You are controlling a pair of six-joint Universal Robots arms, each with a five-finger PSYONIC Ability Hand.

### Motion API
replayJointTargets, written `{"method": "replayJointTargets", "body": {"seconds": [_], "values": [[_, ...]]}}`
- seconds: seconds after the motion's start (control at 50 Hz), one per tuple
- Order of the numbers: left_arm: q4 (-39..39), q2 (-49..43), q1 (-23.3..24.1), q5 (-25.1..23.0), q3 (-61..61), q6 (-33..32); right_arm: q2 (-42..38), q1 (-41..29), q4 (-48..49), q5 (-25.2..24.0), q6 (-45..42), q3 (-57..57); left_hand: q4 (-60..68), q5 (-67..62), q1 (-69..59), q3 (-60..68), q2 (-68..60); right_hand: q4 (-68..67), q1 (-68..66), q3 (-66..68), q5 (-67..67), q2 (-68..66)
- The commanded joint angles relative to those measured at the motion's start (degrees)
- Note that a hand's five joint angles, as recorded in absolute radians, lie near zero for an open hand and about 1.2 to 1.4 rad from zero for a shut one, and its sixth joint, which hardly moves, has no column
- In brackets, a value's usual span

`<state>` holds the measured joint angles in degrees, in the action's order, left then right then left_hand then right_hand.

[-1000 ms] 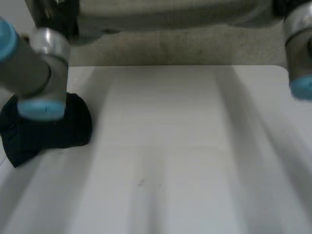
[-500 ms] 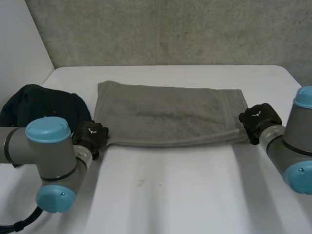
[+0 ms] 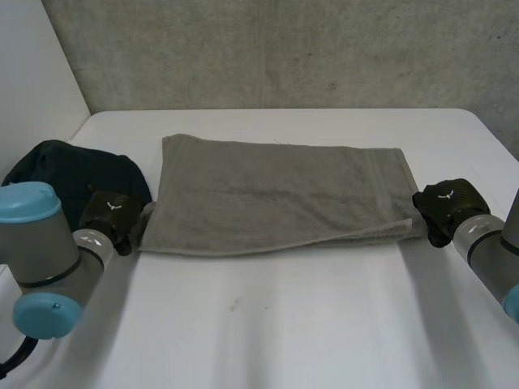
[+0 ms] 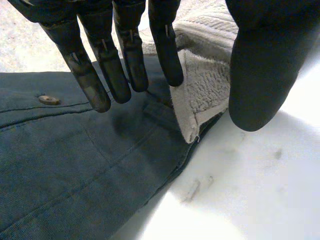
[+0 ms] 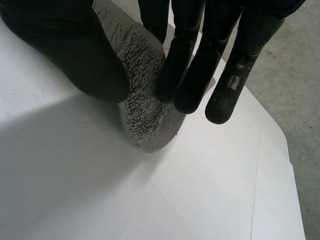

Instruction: Fold the laundry.

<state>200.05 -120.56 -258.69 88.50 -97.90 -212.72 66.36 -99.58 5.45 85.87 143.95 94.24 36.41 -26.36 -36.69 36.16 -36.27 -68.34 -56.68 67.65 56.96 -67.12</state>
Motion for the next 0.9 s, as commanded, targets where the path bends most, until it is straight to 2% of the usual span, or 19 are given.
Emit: {"method": "replayJointTargets", "body": {"seconds": [0.02,0.16,0.4,0.9], "values": [[-0.3,-0.6,-2.4,-2.2,1.2,0.0,0.0,-0.1,0.0,0.1,0.0,0.0,8.3,-8.3,-8.0,8.5,-8.4,-11.7,-23.3,12.3,13.0,-12.9],[-0.5,-0.8,-3.2,-4.0,1.3,0.7,0.0,-0.1,0.0,0.1,0.0,0.1,12.8,-12.9,-12.5,13.1,-13.0,-11.7,-23.3,12.3,13.0,-12.9],[-6.7,1.5,-3.1,-11.6,-0.4,5.6,0.0,-0.1,0.0,0.1,0.0,0.3,10.8,-10.9,-10.5,11.1,-11.0,-11.7,-23.3,12.3,13.0,-12.9],[-6.2,1.4,-3.1,-10.9,1.1,5.0,0.0,-0.1,0.1,0.1,0.0,0.9,10.6,-10.7,-10.4,10.9,-10.8,-11.7,-23.3,12.3,13.0,-12.9]]}}
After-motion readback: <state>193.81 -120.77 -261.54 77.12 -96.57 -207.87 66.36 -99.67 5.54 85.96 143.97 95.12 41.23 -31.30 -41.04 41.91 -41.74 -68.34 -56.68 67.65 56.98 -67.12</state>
